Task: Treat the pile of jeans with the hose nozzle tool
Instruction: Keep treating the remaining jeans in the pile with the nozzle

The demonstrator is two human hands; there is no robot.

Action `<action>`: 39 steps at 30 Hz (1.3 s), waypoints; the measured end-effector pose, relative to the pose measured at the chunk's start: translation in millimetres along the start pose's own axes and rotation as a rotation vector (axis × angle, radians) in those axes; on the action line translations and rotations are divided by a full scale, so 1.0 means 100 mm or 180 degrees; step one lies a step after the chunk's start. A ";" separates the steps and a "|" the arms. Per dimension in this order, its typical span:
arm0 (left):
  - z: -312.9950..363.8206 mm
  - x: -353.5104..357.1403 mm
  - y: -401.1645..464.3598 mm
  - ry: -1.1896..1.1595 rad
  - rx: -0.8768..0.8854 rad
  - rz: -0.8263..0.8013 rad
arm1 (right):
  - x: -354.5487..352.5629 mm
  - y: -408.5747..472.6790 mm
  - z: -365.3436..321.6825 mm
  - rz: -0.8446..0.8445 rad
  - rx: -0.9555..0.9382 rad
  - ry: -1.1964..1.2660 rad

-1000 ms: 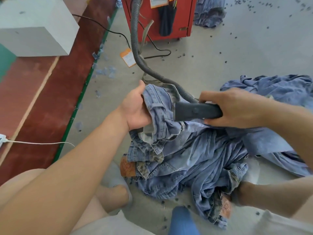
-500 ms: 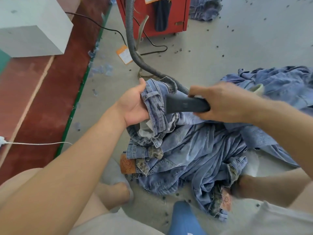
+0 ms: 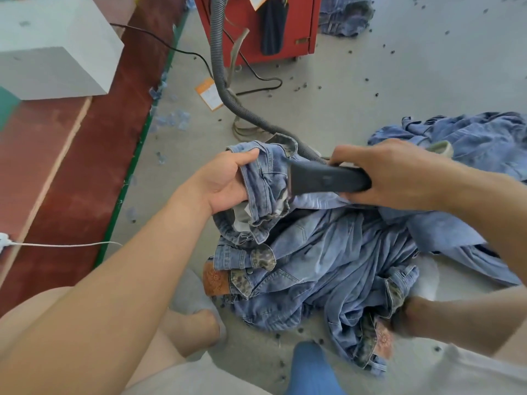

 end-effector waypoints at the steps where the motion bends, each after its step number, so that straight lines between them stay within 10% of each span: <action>1: -0.02 0.03 -0.02 -0.0040 -0.0042 -0.0070 | -0.05 0.00 0.07 0.0144 0.0095 0.0043; 14: -0.10 0.15 -0.09 -0.0392 -0.0169 -0.0398 | 0.23 0.19 -0.54 0.0233 -0.0320 0.0105; 21: -0.57 -0.19 -0.09 -0.0333 -0.0761 0.0111 | -0.24 0.17 0.24 0.0660 0.0618 0.0381; 28: -1.40 -1.23 -0.53 0.2886 -0.1747 0.2479 | -0.10 0.20 0.47 0.0412 0.0857 0.0223; 30: -1.02 -1.20 -0.54 0.4091 -0.0785 0.3048 | -0.08 0.20 0.40 0.0412 0.0782 0.0215; 32: -0.95 -1.10 -0.39 0.3604 -0.0143 0.2906 | -0.07 0.20 0.31 0.0430 0.0693 0.0198; 35: -1.51 -1.00 -0.27 0.1130 -0.1241 0.2477 | 0.00 0.25 0.19 0.0300 0.0587 0.0159; 39: -1.68 -0.97 -0.18 0.0869 -0.1401 0.2122 | 0.16 0.25 0.07 -0.0128 0.0452 0.0089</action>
Point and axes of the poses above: each hand's wrist, its own y-axis towards the middle knuckle, its own x-axis out of the palm, z = x × y, the point moved 10 cm from there along y, towards the middle knuckle, and after that the axes turned 2 degrees about -y, right-handed, at the moved point
